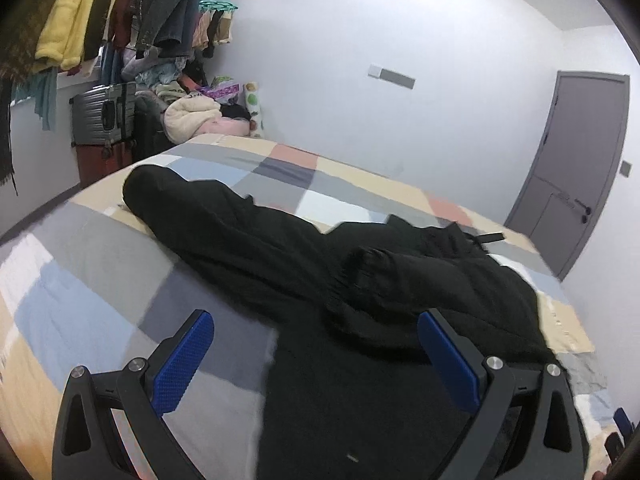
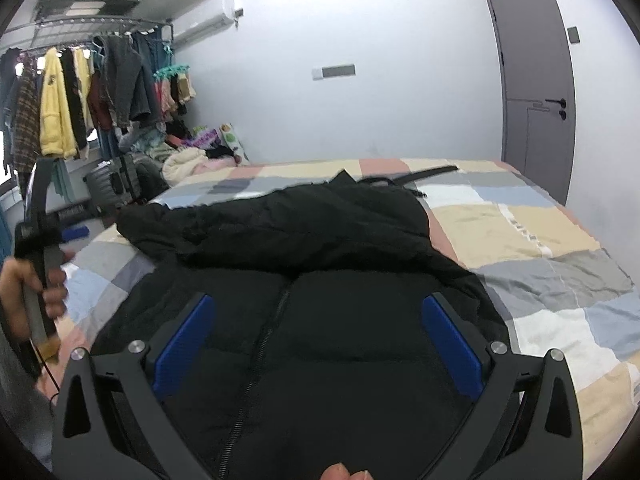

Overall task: Fold large clothes
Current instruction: 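Grasp the other sleeve cuff with the left gripper and lift it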

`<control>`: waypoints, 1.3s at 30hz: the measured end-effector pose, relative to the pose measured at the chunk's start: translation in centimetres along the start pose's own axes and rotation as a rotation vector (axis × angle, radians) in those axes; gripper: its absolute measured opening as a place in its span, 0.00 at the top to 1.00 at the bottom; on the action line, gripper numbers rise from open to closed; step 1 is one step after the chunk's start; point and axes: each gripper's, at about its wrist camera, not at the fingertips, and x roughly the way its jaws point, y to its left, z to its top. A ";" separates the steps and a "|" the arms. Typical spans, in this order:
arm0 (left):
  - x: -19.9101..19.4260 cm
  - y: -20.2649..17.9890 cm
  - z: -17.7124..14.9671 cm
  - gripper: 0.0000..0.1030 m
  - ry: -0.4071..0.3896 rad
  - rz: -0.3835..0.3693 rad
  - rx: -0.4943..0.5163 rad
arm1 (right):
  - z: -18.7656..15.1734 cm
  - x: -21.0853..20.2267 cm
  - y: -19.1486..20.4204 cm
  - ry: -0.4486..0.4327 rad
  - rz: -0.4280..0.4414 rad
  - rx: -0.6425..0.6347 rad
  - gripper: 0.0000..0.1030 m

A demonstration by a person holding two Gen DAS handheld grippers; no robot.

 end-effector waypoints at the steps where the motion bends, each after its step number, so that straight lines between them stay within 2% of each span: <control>1: 0.9 0.9 0.8 0.00 0.006 0.005 0.006 | -0.1 0.4 -0.1 0.012 -0.008 0.003 0.00; 5: 4.2 5.2 3.3 0.00 0.022 0.028 -0.014 | -0.3 2.2 -0.2 0.059 -0.023 0.009 0.00; 8: 7.1 9.4 4.9 0.00 0.026 0.033 -0.075 | -0.5 3.2 0.0 0.081 -0.032 0.006 0.00; 12: 11.3 14.4 7.0 0.00 0.038 0.082 -0.131 | -0.3 4.3 0.2 0.101 -0.023 0.029 0.00; 18: 17.3 21.8 9.2 0.00 0.031 0.112 -0.302 | 0.3 6.6 -0.6 0.131 -0.062 0.096 0.00; 22: 20.8 26.5 9.6 0.00 -0.007 0.074 -0.463 | 1.0 8.5 -0.9 0.165 -0.113 0.123 0.00; 26: 23.7 29.7 8.6 0.00 -0.033 0.046 -0.612 | 1.6 9.8 -0.8 0.172 -0.126 0.127 0.00; 28: 25.1 30.5 8.2 0.01 -0.020 0.021 -0.652 | 1.6 10.3 -0.5 0.185 -0.132 0.110 0.00; 30: 26.6 30.7 8.1 0.05 0.016 0.003 -0.658 | 1.4 10.9 -0.4 0.203 -0.129 0.102 0.00; 34: 29.2 29.8 7.8 0.21 0.089 -0.035 -0.637 | 1.5 11.8 0.1 0.231 -0.128 0.069 0.00; 36: 29.7 29.0 7.9 0.38 0.100 -0.016 -0.592 | 1.7 11.7 0.4 0.225 -0.123 0.054 0.00; 38: 29.8 28.0 8.1 0.64 0.101 0.001 -0.546 | 1.8 11.6 0.9 0.218 -0.126 0.028 0.00; 39: 29.4 27.5 8.4 0.69 0.089 0.016 -0.527 | 1.8 11.7 0.9 0.220 -0.124 0.019 0.00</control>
